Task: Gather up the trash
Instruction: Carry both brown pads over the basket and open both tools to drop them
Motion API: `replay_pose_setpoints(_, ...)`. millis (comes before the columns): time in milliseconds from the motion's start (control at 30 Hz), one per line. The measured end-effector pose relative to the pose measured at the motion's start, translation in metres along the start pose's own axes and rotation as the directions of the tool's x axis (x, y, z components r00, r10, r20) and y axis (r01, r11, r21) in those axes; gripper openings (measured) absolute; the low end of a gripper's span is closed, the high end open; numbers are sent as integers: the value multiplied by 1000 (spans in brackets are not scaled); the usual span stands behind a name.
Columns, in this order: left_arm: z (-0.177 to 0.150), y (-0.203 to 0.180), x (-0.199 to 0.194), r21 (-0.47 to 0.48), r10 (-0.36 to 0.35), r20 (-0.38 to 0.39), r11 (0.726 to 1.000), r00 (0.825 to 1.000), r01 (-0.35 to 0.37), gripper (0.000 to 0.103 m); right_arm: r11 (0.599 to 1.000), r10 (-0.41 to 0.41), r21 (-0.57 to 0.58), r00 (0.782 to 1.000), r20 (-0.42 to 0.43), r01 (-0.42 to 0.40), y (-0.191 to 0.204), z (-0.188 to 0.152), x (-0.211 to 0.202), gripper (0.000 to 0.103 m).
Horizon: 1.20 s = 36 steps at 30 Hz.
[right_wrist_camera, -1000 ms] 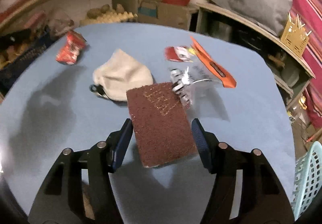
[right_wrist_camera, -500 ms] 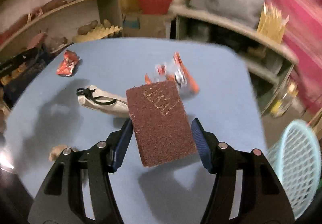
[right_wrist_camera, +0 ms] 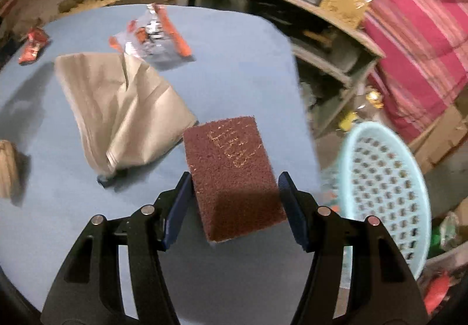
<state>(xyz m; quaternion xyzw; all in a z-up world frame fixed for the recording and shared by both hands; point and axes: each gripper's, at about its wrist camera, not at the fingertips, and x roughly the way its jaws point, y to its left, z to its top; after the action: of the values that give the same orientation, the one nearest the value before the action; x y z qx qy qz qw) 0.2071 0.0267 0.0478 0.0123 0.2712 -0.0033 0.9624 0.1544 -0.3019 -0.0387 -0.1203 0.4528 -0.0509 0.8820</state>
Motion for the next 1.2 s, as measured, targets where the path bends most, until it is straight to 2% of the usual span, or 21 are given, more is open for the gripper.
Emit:
replay_pose_setpoints(167,-1,-8,1,8,-10,-1,1000,1000,10,63,996,-84,4,996,14,84,-14,-6,-2,60)
replay_pose_setpoints(267,-1,-11,1,15,-10,0,1000,1000,10,63,994,-108,41,990,92,104,-24,-4,-20,60)
replay_pose_setpoints(400,0,-13,0,17,-10,3,1000,1000,10,63,991,-28,134,980,197,1,-41,3,-45,60)
replay_pose_setpoints(500,0,-13,-1,17,-14,4,1000,1000,14,63,987,12,149,962,272,-55,-47,9,-63,60)
replay_pose_setpoints(600,2,-15,-4,23,-19,10,1000,1000,19,63,985,24,156,946,323,-78,-48,13,-80,60)
replay_pose_setpoints(867,9,-51,-22,62,-62,35,996,997,60,63,969,44,214,942,334,-121,-78,10,-89,60)
replay_pose_setpoints(1100,15,-117,-39,120,-122,58,986,991,114,63,949,9,295,943,333,-113,-128,-6,-95,60)
replay_pose_setpoints(1200,18,-151,-41,106,-185,54,978,981,179,63,934,-17,343,944,328,-102,-156,-18,-95,60)
